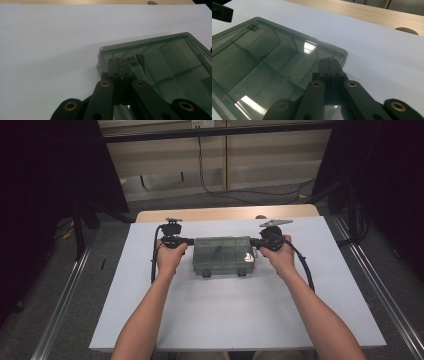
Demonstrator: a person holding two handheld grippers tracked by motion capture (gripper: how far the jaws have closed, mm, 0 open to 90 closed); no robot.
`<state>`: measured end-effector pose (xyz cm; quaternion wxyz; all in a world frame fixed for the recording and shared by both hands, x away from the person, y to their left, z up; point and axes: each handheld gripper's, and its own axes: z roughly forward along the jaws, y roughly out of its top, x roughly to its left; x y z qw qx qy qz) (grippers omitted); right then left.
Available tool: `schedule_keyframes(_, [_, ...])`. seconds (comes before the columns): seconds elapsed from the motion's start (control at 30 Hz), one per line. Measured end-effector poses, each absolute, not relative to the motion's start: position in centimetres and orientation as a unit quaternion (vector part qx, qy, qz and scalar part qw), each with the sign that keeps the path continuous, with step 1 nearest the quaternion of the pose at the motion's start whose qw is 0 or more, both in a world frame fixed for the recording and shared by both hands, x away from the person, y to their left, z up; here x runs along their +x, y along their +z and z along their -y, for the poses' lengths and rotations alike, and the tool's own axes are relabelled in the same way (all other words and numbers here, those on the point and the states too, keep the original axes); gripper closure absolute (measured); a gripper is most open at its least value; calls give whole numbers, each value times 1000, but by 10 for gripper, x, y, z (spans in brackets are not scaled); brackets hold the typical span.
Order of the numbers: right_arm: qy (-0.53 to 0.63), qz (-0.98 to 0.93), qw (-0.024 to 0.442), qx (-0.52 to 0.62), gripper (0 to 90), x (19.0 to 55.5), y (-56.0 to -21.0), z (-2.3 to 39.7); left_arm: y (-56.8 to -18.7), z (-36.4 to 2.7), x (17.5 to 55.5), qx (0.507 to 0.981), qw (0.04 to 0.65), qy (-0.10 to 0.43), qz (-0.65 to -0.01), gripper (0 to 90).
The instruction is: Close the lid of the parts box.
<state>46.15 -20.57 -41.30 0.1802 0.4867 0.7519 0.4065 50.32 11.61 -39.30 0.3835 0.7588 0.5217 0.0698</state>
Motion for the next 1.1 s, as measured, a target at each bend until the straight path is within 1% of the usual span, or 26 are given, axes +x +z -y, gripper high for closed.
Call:
schedule_keyframes(0.37, [415, -763, 166, 468, 900, 449, -414, 204, -394, -108, 488, 779, 382, 68, -493, 900])
schedule_keyframes(0.47, [427, -760, 154, 465, 900, 445, -413, 202, -396, -108, 485, 784, 380, 64, -487, 900])
schedule_keyframes(1.1, [413, -781, 156, 442, 900, 439, -419, 191, -403, -106, 475, 795, 379, 67, -469, 900])
